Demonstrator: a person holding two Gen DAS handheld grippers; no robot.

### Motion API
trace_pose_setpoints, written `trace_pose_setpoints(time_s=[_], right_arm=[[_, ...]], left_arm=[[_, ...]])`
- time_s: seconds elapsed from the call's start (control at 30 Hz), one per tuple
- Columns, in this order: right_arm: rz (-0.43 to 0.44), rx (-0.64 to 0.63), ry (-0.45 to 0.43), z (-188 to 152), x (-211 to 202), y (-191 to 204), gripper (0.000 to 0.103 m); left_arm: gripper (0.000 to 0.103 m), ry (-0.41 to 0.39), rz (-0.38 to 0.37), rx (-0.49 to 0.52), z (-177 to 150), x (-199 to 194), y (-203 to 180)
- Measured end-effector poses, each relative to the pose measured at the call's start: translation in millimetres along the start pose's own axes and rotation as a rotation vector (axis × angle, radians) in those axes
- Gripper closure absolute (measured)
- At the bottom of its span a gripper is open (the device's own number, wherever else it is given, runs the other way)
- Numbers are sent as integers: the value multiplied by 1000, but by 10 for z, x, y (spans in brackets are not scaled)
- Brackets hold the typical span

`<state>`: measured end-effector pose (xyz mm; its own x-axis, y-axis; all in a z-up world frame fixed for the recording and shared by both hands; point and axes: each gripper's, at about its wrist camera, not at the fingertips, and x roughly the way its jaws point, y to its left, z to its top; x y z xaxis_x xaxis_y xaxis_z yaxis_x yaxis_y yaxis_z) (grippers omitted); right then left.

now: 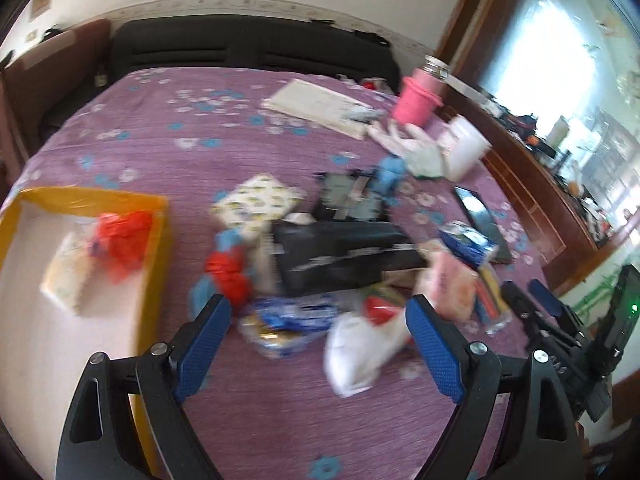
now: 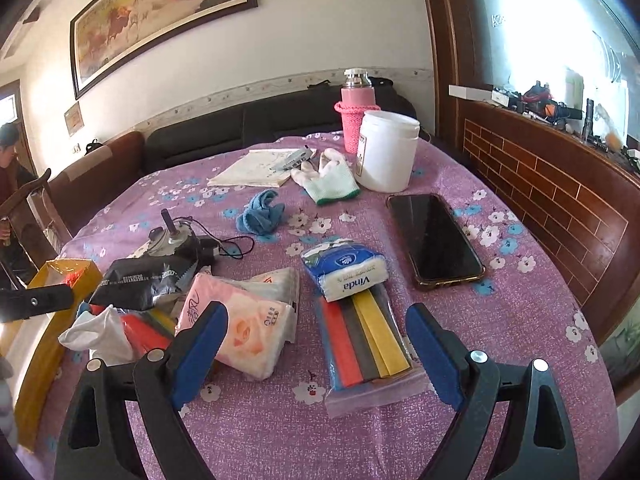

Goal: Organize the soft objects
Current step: 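Withdraw both tools from the tray, moving the left tool toward the white sock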

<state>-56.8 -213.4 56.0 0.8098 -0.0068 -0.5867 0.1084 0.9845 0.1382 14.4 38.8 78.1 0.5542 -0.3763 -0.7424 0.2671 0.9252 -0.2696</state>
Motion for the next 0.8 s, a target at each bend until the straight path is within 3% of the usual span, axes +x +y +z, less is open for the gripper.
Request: trace_pose_setpoints(time_s=[0.13, 0.27, 0.43, 0.6, 0.8], right_arm=[[2, -3, 8, -6, 18, 9, 10], [-10, -2, 24, -16, 54, 1, 10], [-13, 6, 35, -19, 78, -18, 10], [-22, 12, 49, -33, 106, -31, 10], [-35, 24, 66, -50, 137, -56, 10]], left_arm=[[15, 38, -44, 44, -85, 176, -237], [15, 153, -177, 87, -315, 277, -400], [15, 206, -281, 159, -647, 22, -498], [15, 138, -245, 118, -736, -279, -330], [15, 99, -189, 30, -727, -337, -67]])
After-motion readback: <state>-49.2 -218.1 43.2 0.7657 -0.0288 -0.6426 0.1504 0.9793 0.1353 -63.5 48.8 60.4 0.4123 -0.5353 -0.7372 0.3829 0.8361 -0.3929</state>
